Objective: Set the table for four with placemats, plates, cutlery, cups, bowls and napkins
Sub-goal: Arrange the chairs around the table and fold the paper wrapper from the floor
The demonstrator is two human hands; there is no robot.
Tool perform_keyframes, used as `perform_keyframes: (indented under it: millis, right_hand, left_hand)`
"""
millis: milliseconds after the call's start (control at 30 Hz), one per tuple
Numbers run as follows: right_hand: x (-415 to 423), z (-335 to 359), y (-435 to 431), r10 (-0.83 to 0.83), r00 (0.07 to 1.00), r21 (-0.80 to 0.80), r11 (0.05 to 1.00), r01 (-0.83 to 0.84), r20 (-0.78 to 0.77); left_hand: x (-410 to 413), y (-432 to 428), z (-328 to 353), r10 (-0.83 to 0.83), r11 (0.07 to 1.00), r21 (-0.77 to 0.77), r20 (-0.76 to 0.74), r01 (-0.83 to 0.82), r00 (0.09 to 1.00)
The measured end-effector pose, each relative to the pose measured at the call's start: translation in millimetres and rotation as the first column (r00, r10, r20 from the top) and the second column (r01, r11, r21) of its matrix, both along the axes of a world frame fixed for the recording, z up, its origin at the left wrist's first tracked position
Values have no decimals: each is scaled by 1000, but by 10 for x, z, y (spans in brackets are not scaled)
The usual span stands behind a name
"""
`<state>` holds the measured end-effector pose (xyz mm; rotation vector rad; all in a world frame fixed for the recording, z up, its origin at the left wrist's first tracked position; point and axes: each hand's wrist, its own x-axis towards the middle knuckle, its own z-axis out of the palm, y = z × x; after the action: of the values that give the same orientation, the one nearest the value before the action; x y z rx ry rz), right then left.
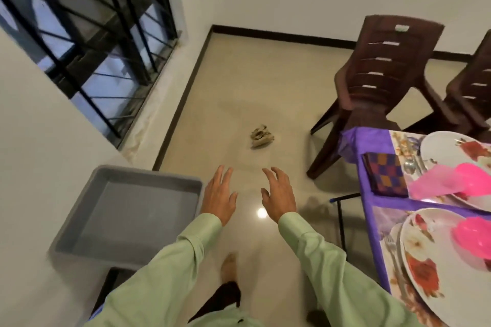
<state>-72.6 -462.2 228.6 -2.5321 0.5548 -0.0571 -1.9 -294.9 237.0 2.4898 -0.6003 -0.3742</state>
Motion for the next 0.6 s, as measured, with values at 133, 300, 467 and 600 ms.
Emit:
perform_keyframes:
  millis: [133, 300, 467, 600]
  right_hand:
    - [650, -137, -612, -52, 998, -8, 999, 52, -42]
    - [1534, -253, -1326, -73, 988, -5, 997, 73, -137]
    - [2422, -288, -1994, -104, 974, 4, 994, 106, -201]
    - [3087, -549, -2546, -103, 963, 58, 991, 121, -251]
  left_hand:
    - [765, -629, -216, -18, 1000, 8, 4, 18, 1000]
    - [1751, -1373, -393, -64, 998, 18, -70, 65, 996]
    - [2697, -2036, -420, -78, 995, 60, -110, 85, 991]
    - [3404, -2527, -670, -84, 990, 103, -150, 100, 985]
